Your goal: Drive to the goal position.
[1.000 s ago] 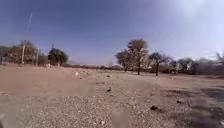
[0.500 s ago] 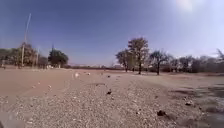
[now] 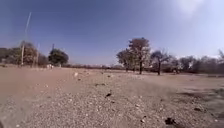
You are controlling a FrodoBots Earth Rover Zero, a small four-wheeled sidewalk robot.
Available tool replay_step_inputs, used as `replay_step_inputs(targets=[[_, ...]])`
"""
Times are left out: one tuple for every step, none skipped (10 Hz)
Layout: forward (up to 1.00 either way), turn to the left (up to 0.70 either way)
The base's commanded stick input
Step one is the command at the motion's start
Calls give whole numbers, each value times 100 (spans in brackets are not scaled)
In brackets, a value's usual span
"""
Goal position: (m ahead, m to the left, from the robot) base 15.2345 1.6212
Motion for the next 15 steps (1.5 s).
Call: replay_step_inputs(targets=[[50, -50], [50, -50], [50, -48], [50, -17], [50, 0], [50, 0], [50, 0], [50, 0], [50, 0], [50, 0], [50, 0], [50, 0], [50, 0], [50, 0], [50, 0]])
